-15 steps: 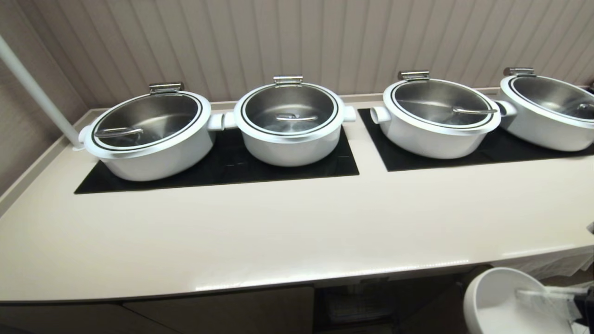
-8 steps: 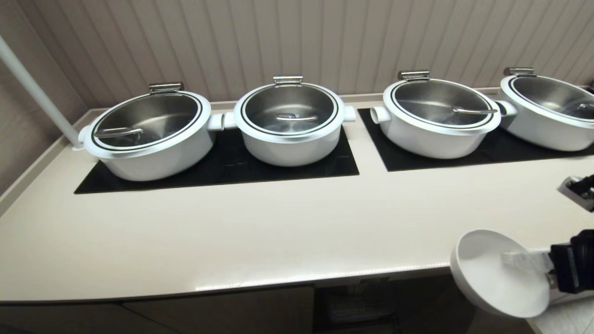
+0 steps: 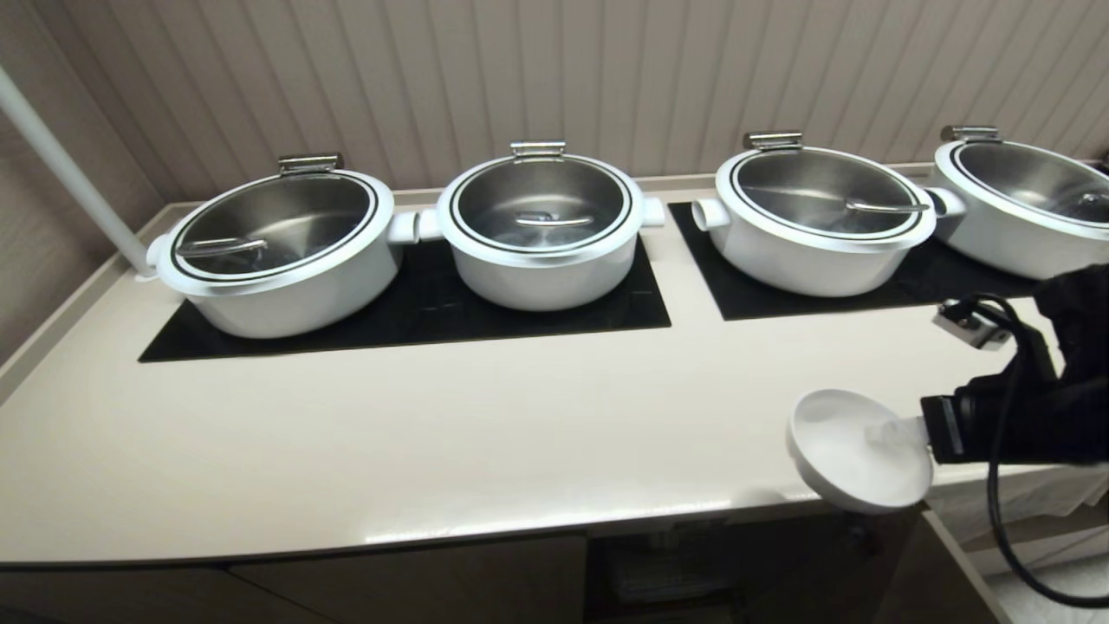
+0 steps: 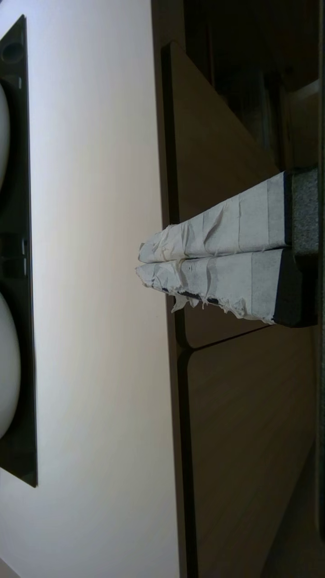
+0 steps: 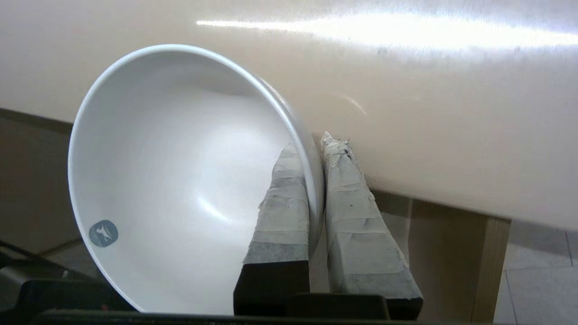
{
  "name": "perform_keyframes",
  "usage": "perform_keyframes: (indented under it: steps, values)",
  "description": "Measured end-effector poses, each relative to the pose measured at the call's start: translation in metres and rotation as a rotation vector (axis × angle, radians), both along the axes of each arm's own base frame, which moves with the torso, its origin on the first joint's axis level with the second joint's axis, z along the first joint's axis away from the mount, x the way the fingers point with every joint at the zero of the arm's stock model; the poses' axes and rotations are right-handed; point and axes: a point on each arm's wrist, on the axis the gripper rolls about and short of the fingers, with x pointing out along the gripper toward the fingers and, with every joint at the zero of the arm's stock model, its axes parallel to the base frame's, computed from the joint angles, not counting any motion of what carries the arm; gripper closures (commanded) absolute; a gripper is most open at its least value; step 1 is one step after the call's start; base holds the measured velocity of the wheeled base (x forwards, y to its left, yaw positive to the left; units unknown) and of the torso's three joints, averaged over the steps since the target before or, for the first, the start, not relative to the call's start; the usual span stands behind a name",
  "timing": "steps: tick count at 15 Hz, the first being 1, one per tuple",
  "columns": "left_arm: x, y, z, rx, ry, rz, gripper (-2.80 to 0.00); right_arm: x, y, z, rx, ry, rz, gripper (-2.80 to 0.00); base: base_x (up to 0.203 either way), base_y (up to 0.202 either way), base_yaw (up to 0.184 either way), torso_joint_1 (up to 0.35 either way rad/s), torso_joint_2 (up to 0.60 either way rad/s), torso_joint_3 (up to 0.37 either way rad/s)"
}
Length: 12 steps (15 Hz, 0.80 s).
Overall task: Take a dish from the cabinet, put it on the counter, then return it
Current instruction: Place it on the table
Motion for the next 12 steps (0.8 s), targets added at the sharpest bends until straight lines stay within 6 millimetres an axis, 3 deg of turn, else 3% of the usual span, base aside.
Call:
perform_keyframes:
  steps: [7, 12]
  values:
    - [0.000, 0.000, 0.000, 0.000, 0.000, 0.000, 0.00, 0.068, 0.001, -0.036, 0.003, 0.003, 0.004, 0.00, 0.000, 0.000, 0.000, 0.000, 0.00, 0.000]
    - [0.000, 0.000, 0.000, 0.000, 0.000, 0.001, 0.00, 0.079, 0.001, -0.046, 0.004, 0.027, 0.006, 0.00, 0.000, 0.000, 0.000, 0.000, 0.00, 0.000]
